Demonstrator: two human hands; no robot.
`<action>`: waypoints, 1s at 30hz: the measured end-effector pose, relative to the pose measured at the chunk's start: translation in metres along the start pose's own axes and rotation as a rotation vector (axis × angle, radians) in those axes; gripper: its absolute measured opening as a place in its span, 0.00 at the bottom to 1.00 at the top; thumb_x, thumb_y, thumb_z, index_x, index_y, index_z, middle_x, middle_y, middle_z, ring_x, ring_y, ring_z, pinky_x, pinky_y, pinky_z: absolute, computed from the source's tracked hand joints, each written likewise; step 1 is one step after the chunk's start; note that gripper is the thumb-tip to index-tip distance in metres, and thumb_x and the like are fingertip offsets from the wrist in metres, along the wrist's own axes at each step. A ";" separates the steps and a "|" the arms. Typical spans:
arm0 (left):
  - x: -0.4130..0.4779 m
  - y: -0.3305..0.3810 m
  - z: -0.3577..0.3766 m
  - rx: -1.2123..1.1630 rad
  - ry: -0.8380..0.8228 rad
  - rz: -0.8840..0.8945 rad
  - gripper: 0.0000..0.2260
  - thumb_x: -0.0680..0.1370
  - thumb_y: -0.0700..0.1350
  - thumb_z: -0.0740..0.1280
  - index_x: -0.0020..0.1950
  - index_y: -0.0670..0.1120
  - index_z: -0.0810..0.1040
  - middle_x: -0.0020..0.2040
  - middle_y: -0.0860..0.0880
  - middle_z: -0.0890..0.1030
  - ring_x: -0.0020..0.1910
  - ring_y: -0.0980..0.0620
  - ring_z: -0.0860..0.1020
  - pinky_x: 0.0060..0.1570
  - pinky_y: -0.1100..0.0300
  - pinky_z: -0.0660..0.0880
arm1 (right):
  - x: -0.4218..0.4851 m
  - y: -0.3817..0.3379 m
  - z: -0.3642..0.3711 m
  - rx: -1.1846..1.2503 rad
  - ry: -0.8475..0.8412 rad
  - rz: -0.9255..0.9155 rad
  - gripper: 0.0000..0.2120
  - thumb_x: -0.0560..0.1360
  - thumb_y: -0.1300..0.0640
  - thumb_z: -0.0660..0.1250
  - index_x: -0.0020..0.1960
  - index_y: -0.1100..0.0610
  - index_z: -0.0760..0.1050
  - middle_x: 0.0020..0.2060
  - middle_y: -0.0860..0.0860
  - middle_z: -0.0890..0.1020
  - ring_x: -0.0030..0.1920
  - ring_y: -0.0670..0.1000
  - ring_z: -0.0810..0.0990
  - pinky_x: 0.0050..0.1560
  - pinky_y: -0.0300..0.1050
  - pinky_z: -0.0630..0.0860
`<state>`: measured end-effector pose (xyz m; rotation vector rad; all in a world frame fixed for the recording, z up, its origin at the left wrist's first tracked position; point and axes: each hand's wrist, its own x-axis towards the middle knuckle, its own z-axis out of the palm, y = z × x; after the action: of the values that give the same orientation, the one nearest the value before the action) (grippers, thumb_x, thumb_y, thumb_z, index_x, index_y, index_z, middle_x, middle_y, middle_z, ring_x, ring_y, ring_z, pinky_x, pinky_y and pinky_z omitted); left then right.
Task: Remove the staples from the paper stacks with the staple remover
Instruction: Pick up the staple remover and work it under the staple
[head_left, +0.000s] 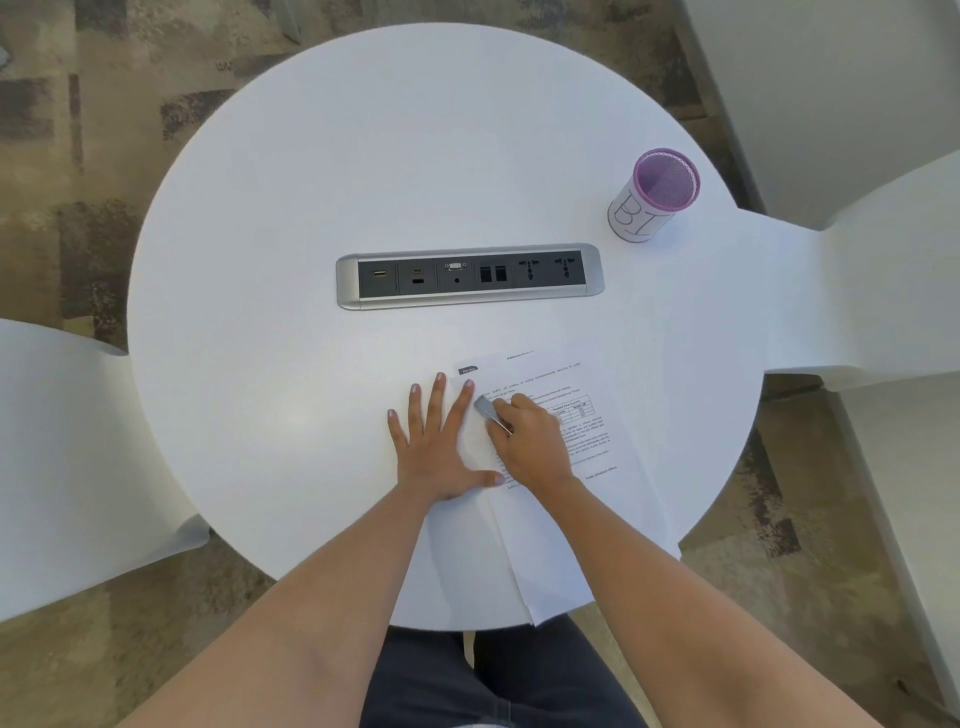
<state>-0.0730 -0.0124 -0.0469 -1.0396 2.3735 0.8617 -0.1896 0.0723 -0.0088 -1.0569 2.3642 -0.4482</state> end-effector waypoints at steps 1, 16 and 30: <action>0.000 0.000 0.000 0.000 -0.003 0.002 0.59 0.56 0.79 0.64 0.69 0.68 0.24 0.69 0.60 0.20 0.75 0.46 0.26 0.69 0.37 0.28 | 0.001 -0.003 0.001 0.062 0.019 0.040 0.08 0.76 0.60 0.65 0.38 0.61 0.72 0.33 0.52 0.69 0.34 0.54 0.70 0.34 0.44 0.58; -0.001 0.001 -0.001 -0.003 -0.009 0.009 0.59 0.57 0.77 0.66 0.70 0.67 0.24 0.69 0.60 0.19 0.74 0.46 0.25 0.68 0.38 0.26 | -0.006 0.007 0.000 -0.002 0.028 0.026 0.06 0.74 0.64 0.64 0.38 0.63 0.72 0.33 0.53 0.67 0.32 0.55 0.69 0.31 0.47 0.64; -0.001 0.002 -0.001 0.026 -0.024 0.000 0.59 0.58 0.77 0.66 0.72 0.65 0.26 0.71 0.58 0.21 0.74 0.45 0.25 0.67 0.38 0.26 | 0.005 0.007 -0.004 -0.236 -0.066 -0.177 0.11 0.75 0.67 0.60 0.53 0.62 0.77 0.44 0.55 0.77 0.41 0.58 0.73 0.34 0.49 0.70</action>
<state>-0.0738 -0.0116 -0.0447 -1.0136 2.3583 0.8369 -0.1992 0.0732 -0.0107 -1.3738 2.3159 -0.1948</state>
